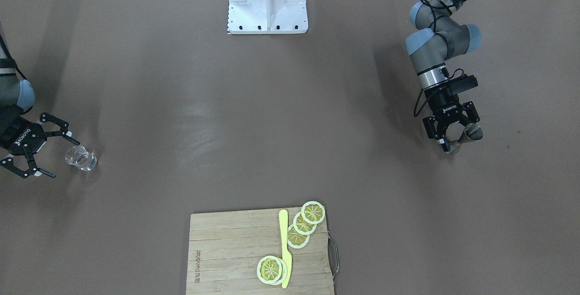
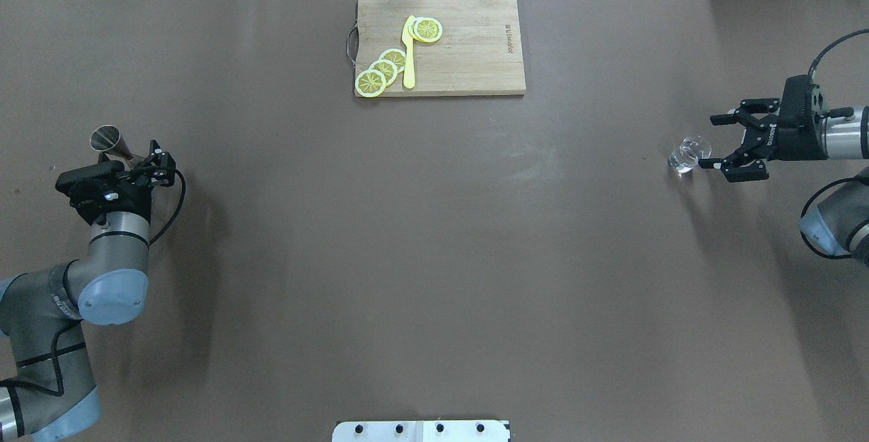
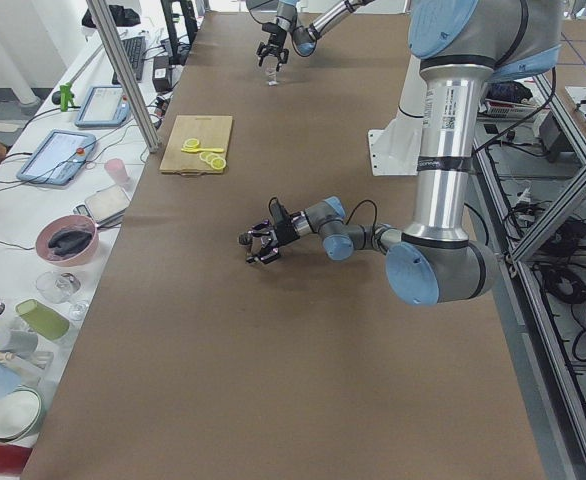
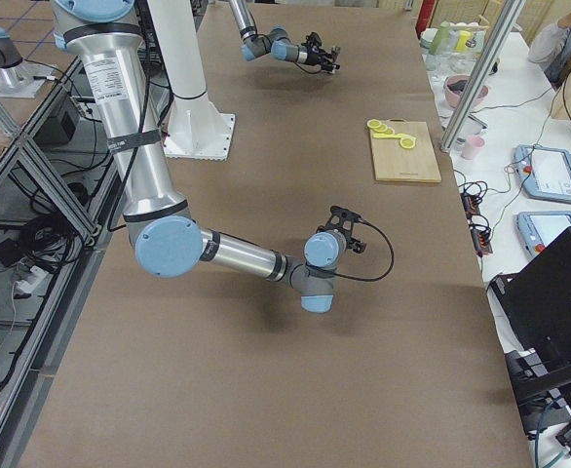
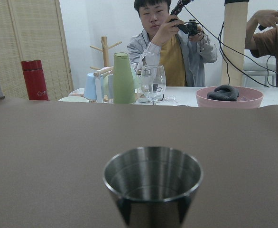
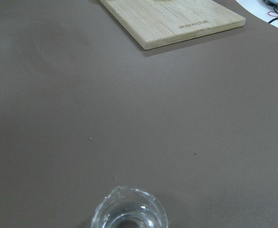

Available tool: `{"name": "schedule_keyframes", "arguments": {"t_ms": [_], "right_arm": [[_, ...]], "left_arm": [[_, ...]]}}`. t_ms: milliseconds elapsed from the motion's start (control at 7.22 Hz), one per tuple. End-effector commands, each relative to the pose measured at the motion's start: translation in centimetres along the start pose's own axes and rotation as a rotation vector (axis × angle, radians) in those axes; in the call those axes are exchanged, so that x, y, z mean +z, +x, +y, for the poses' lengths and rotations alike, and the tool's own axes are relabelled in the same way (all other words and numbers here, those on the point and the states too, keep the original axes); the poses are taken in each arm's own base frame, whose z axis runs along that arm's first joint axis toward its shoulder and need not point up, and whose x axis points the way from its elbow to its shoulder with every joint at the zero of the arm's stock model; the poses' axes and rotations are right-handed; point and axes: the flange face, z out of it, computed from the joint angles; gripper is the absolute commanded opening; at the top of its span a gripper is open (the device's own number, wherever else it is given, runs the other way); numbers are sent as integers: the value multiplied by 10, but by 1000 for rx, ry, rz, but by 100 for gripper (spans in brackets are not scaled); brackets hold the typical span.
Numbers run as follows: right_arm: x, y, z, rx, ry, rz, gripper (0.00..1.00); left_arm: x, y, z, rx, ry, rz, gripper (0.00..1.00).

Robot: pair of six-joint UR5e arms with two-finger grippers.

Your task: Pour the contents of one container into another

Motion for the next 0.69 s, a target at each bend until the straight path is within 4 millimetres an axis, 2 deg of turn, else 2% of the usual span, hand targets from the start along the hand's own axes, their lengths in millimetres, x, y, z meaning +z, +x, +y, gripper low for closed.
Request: {"name": "schedule_keyframes", "arguments": {"t_ms": [0, 138, 554], "right_arm": [[6, -4, 4, 3, -8, -8, 99], [8, -6, 5, 1, -10, -13, 99], [11, -7, 3, 0, -8, -9, 99]], "left_arm": [[0, 0, 1, 1, 0, 0, 66], [-1, 1, 1, -2, -2, 3, 59], [1, -4, 6, -18, -4, -6, 49]]}}
